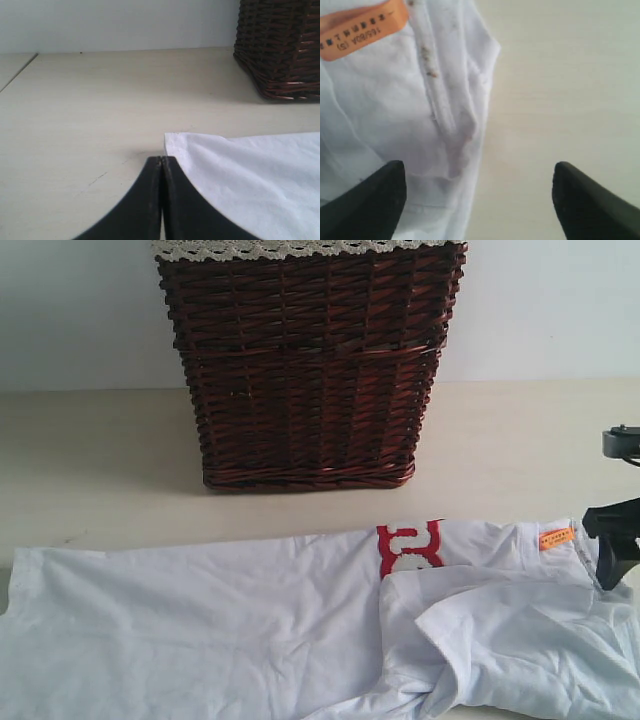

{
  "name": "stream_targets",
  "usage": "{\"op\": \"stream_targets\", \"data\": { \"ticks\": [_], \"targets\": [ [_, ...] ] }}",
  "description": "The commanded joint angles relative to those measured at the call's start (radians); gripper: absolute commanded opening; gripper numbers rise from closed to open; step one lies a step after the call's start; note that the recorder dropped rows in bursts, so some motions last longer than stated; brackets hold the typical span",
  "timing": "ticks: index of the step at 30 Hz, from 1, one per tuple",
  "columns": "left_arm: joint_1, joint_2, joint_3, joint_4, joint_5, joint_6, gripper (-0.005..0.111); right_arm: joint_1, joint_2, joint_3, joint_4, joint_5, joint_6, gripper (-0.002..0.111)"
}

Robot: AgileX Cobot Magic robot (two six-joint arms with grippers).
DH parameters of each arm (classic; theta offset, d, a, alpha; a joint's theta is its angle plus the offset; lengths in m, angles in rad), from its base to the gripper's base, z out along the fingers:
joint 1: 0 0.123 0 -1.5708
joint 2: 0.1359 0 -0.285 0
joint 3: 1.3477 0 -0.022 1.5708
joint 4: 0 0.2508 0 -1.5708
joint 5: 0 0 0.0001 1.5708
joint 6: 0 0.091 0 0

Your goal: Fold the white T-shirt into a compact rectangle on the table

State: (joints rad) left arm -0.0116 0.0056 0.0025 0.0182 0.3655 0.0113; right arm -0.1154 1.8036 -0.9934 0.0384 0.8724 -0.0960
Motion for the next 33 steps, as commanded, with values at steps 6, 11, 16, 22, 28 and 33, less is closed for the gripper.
{"op": "stream_targets", "data": {
  "ticks": [6, 11, 16, 22, 28, 33],
  "targets": [
    [0.004, -0.006, -0.003, 0.004, -0.008, 0.001, 0.0, 0.0, 0.051, 0.012, 0.2, -0.036, -0.16, 0.077],
    [0.004, -0.006, -0.003, 0.004, -0.008, 0.001, 0.0, 0.0, 0.077, 0.012, 0.117, -0.041, -0.077, 0.077],
    [0.004, -0.006, -0.003, 0.004, -0.008, 0.001, 0.0, 0.0, 0.113, 0.012, 0.237, -0.037, -0.179, 0.077],
    [0.004, -0.006, -0.003, 0.004, -0.008, 0.001, 0.0, 0.0, 0.158, 0.012, 0.266, -0.033, -0.193, 0.077],
    [0.004, -0.006, -0.003, 0.004, -0.008, 0.001, 0.0, 0.0, 0.202, 0.012, 0.345, 0.007, -0.279, 0.063],
    [0.004, -0.006, -0.003, 0.004, -0.008, 0.001, 0.0, 0.0, 0.207, 0.012, 0.304, 0.048, -0.277, -0.001]
  ]
}}
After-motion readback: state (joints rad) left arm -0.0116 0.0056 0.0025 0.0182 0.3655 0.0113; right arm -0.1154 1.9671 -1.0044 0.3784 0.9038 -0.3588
